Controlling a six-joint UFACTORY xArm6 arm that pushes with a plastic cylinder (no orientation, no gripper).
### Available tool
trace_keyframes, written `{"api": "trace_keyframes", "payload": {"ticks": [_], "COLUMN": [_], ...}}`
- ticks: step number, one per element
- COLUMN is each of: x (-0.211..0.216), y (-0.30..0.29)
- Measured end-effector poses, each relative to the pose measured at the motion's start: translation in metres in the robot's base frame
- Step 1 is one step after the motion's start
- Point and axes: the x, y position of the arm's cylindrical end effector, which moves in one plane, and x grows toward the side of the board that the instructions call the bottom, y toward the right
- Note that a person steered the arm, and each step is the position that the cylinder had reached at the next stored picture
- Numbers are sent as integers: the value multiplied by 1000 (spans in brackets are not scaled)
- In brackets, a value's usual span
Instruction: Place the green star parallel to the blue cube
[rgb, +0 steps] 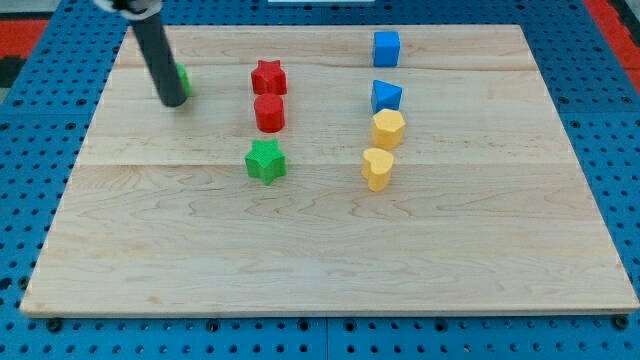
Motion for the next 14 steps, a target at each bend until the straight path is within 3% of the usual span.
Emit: {"api": "trace_keyframes", "payload": {"ticks": [2,6,8,11,12,14], "x": [-69,-69,-104,-108,-127,-111], "y": [-6,23,89,89,103,129]}}
